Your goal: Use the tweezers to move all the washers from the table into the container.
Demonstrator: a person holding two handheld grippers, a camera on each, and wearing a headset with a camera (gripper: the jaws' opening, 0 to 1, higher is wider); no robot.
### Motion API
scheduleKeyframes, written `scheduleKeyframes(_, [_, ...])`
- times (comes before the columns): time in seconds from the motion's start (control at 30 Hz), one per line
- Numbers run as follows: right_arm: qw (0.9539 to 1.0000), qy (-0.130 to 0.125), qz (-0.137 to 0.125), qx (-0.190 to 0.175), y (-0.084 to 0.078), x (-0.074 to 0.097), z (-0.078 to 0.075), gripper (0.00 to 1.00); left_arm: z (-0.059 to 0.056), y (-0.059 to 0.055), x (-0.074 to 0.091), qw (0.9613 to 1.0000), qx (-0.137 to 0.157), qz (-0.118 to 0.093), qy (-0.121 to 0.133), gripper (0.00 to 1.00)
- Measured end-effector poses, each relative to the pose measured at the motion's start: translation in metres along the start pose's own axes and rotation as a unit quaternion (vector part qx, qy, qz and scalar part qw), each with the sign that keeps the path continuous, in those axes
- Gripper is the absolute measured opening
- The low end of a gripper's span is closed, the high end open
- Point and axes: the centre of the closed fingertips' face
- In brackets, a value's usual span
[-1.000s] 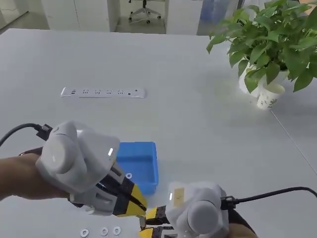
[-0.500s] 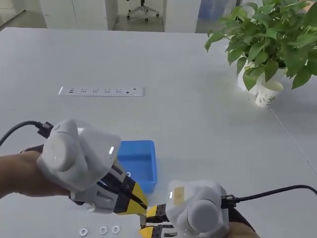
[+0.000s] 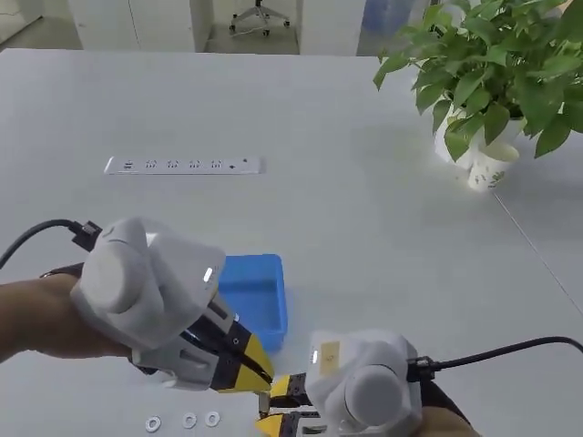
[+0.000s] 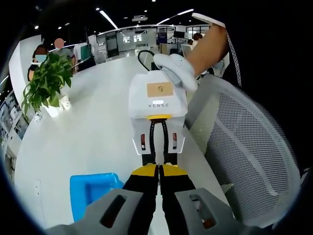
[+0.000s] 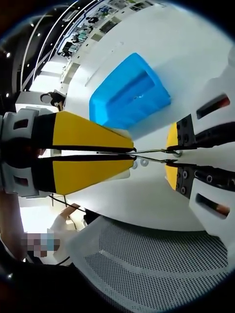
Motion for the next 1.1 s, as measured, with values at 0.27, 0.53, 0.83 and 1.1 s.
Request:
scheduleKeyframes(0.27, [1.0000,0.000,0.001,0.001,-0.0003,-0.0006,-0.0005,0.12,0.0002,-0.0004,-0.0002,1.0000,-0.001,0.001,-0.002,0.04])
scheduleKeyframes(0.53, [1.0000,-0.003,-0.001,0.000,0.0013,0.0006,-0.0009,0.12,0.0029,-0.0008,-0.0001,1.0000,0.000,0.002,0.001,0.04])
scheduleKeyframes(0.83, [1.0000,-0.005,-0.002,-0.001,0.0024,-0.0005,-0.0016,0.12,0.0029,-0.0006,0.0003,1.0000,0.005,-0.001,-0.003,0.04])
scheduleKeyframes(1.1, [1.0000,-0.008,0.001,-0.002,-0.0005,0.0015,-0.0038,0.13,0.0067,0.0001,-0.0004,0.9999,0.010,-0.005,-0.002,0.04])
Point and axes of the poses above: the centre of the closed fingertips' face, and the gripper's own axes: x roughly backward along the fingers, z roughly to its left, y roughly out of its top, and after that the axes turned 3 degrees about -z, right-handed
